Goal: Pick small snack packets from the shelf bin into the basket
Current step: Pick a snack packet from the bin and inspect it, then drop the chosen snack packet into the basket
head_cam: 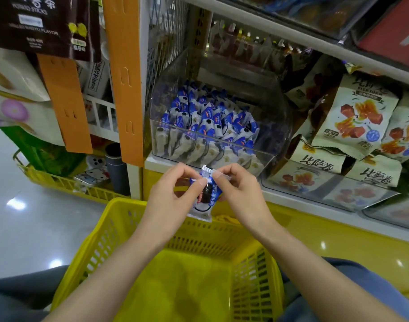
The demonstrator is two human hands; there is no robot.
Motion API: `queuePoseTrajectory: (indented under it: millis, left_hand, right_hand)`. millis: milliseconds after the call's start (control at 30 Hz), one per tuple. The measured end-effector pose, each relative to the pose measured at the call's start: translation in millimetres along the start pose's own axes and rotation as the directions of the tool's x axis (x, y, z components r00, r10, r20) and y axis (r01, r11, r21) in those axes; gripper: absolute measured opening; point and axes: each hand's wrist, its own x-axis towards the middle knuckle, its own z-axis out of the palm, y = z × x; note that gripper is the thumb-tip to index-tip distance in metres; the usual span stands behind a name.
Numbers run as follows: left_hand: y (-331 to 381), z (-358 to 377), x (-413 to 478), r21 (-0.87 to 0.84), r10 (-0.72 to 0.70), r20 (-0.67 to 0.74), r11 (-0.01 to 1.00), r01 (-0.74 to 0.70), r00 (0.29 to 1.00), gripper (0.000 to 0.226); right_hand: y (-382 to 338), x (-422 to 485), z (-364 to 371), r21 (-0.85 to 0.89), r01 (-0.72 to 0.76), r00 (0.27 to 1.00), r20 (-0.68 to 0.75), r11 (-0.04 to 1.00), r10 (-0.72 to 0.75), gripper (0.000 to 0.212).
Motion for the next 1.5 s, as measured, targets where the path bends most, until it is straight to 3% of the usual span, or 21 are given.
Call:
queuePoseTrajectory:
  millis: [167,333,533,667,767,800,867,933,967,1033,1133,1500]
  left_hand:
    - [-4.4,0.4,2.0,-0.115,-0.156,-0.031,0.982,0.151,0.987,0.015]
    - [-7.5,5.2,0.3,-0.153,-0.215,0.096,0.962,0.228,0.972,0.011]
    - [-15.1,19.9,-11.6,-0.104,-0.280,0.231,0.945,0.310,0.932,0.004]
    - [-27.3,33.9,-28.1,-0.064,-0.335,0.398,0.918,0.391,0.854,0.024]
    - [-43.8,43.4,-37.9,0.006,-0.343,0.448,0.925,0.381,0.825,0.028]
    - [-51.3,46.3,-40.6,0.040,-0.348,0.449,0.928,0.370,0.823,0.028]
    - [-69.0,51.8,-45.7,0.114,-0.384,0.429,0.921,0.373,0.817,0.028]
    - [-90.1,59.4,-51.1,0.193,-0.435,0.405,0.900,0.390,0.804,0.027]
    - [-101.3,63.9,-54.0,0.233,-0.457,0.394,0.889,0.394,0.797,0.027]
    - [-123.3,73.9,-60.2,0.292,-0.505,0.362,0.859,0.420,0.783,0.027]
    - [-157.5,87.2,-74.1,0.351,-0.597,0.313,0.795,0.494,0.739,0.029]
    - [-256.7,117.9,-130.2,0.473,-0.786,0.147,0.589,0.656,0.600,0.034]
  right_hand:
    - [2.6,-10.4,1.3,-0.169,0.234,0.971,0.000,0.958,-0.237,0.005]
    - [6.2,-12.2,-1.3,-0.034,0.076,0.996,-0.047,0.997,-0.077,0.009]
    - [25.6,-32.7,-15.1,0.197,-0.099,0.995,0.028,0.975,0.095,0.010]
    - [46.6,-52.8,-26.3,0.259,-0.132,0.991,0.031,0.957,0.129,0.008]
    - [66.6,-65.4,-34.4,0.273,-0.193,0.981,0.035,0.943,0.191,0.012]
    - [75.7,-68.8,-38.1,0.227,-0.191,0.981,0.003,0.955,0.195,0.012]
    - [102.1,-72.6,-50.0,-0.081,-0.168,0.980,-0.122,0.982,0.158,0.013]
    - [132.9,-75.4,-62.8,-0.427,-0.184,0.977,-0.174,0.885,0.119,0.029]
    - [148.7,-78.2,-67.3,-0.509,-0.218,0.972,-0.192,0.833,0.137,0.037]
    - [175.2,-85.4,-69.5,-0.533,-0.309,0.948,-0.236,0.788,0.212,0.046]
    - [202.7,-98.7,-59.2,-0.416,-0.373,0.924,-0.243,0.830,0.294,0.047]
    - [224.7,-102.1,-48.3,-0.416,-0.365,0.920,-0.299,0.833,0.254,0.052]
